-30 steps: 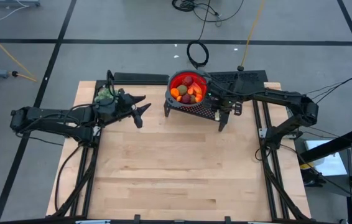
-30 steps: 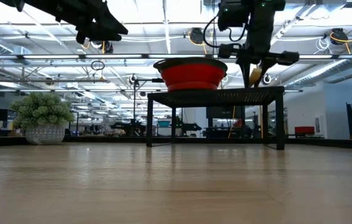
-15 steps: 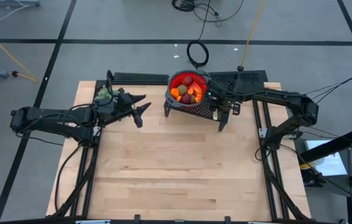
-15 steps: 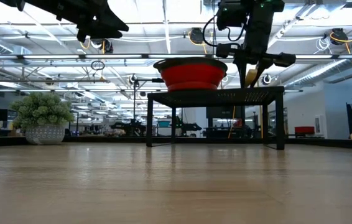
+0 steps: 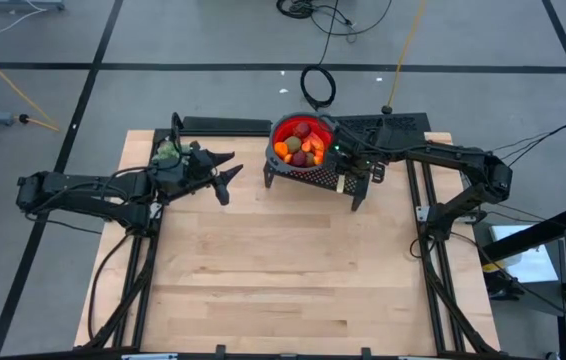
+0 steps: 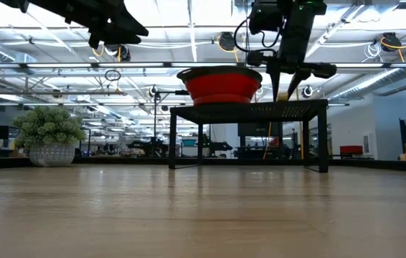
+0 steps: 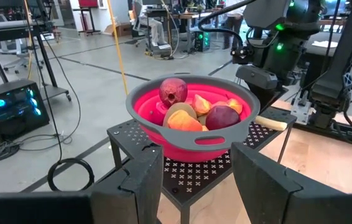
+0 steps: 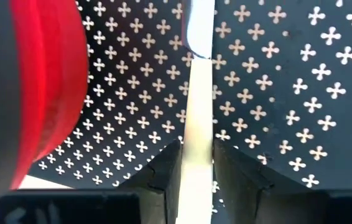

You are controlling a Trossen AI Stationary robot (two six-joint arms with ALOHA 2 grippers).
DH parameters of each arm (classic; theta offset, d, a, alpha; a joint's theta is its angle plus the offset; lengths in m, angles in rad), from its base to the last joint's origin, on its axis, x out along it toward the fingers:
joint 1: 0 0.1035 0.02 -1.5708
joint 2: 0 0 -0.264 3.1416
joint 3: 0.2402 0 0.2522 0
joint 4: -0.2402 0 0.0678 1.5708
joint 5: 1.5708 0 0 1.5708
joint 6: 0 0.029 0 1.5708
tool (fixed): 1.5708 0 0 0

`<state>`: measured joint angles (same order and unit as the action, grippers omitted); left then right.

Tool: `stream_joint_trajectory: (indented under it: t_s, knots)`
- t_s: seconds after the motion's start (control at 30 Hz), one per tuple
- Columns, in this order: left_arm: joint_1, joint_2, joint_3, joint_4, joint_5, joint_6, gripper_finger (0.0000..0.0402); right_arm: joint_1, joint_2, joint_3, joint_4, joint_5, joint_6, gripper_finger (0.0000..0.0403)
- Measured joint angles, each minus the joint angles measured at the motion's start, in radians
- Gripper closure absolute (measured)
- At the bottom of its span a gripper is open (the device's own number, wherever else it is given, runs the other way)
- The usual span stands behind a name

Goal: Pick & Place Fruit
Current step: Put the white table knife on the shelf

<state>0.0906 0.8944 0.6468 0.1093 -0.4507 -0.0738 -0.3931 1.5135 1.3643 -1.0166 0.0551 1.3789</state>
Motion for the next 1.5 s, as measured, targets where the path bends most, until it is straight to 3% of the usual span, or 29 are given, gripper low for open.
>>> stream_joint_trajectory:
  t_s: [1.07, 1.3, 1.5]
  knots:
    - [0.0, 0.0, 0.0, 0.0, 0.0, -0.014, 0.0213, -0.001, -0.003, 0.0, 0.06, 0.026, -0.017, 0.0331]
    - [0.0, 0.0, 0.0, 0.0, 0.0, -0.016, 0.0213, 0.0, -0.062, -0.001, 0.047, 0.032, -0.055, 0.0355]
    - [0.0, -0.007, 0.0, -0.002, 0.006, -0.022, 0.0213, 0.021, -0.163, -0.001, 0.028, 0.106, -0.126, 0.038]
